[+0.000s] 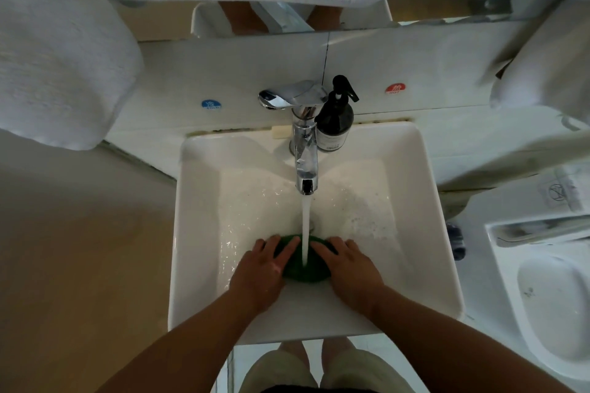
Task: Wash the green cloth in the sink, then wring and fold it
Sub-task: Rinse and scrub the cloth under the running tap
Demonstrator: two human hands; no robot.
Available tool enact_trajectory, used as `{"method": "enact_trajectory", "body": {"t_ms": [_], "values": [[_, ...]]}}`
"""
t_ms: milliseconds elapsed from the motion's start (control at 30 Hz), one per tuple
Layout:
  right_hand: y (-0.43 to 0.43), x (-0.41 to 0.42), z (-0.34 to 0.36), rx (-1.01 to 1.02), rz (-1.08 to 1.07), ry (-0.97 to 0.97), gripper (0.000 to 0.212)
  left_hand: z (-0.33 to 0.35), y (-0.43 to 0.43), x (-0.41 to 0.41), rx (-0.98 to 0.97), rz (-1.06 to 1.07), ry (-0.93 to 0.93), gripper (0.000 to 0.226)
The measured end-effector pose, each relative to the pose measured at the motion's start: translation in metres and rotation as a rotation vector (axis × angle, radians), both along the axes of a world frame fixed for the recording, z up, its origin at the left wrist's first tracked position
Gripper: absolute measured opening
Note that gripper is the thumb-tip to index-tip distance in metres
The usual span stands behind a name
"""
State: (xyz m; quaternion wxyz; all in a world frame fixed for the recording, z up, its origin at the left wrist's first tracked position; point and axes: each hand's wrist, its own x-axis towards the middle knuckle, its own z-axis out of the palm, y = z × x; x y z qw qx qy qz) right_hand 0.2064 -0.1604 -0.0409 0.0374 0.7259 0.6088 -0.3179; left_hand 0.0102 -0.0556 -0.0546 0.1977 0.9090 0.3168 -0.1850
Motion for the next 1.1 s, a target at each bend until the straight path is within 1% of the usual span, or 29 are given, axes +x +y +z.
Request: {"method": "enact_trajectory", "body": {"t_ms": [100,167,233,300,533,667,700,733,767,800,900,967,1000,1033,1067,1100], "values": [[0.010,0.006,0.004,0.007,0.001,0.064,0.056,0.000,0.005,0.003,0.039,0.018,-0.037,0.061],[0.016,0.008,0.005,0.015,0.069,0.054,0.060,0.003,0.012,-0.003,0.084,-0.019,-0.038,0.056],[0.024,0.008,0.007,-0.015,0.102,0.029,0.072,0.006,0.016,-0.009,0.108,-0.029,-0.024,0.060],[0.034,0.008,0.006,-0.056,0.092,0.018,0.078,0.007,0.017,-0.013,0.103,-0.020,-0.042,0.064],[0.036,0.007,0.000,-0.079,0.054,0.029,0.094,0.009,0.012,-0.014,0.067,0.018,-0.018,0.076],[0.032,0.008,0.006,-0.070,0.070,0.039,0.097,0.010,0.014,-0.015,0.070,0.019,0.006,0.078],[0.029,0.007,0.007,-0.052,0.097,0.032,0.093,0.010,0.014,-0.016,0.075,0.029,0.015,0.078],[0.026,0.005,0.007,-0.035,0.127,0.030,0.085,0.010,0.014,-0.016,0.072,0.038,0.013,0.074],[0.023,0.003,0.007,-0.020,0.128,0.051,0.074,0.011,0.015,-0.016,0.058,0.052,-0.001,0.070],[0.022,0.003,0.007,-0.016,0.078,0.101,0.064,0.011,0.016,-0.016,0.032,0.079,-0.027,0.065],[0.026,0.010,0.010,-0.014,-0.246,0.339,0.044,0.022,0.026,-0.016,-0.187,0.261,-0.122,0.054],[0.032,0.020,0.015,-0.035,-0.431,0.448,0.023,0.029,0.036,-0.018,-0.305,0.338,-0.128,0.038],[0.034,0.024,0.017,-0.063,-0.532,0.497,0.014,0.032,0.040,-0.017,-0.330,0.355,-0.116,0.029],[0.035,0.027,0.019,-0.090,-0.618,0.528,0.012,0.034,0.042,-0.015,-0.330,0.368,-0.101,0.022],[0.035,0.029,0.021,-0.111,-0.670,0.520,0.014,0.035,0.043,-0.012,-0.302,0.376,-0.087,0.021],[0.034,0.030,0.024,-0.108,-0.654,0.435,0.019,0.036,0.042,-0.009,-0.247,0.380,-0.069,0.025]]}}
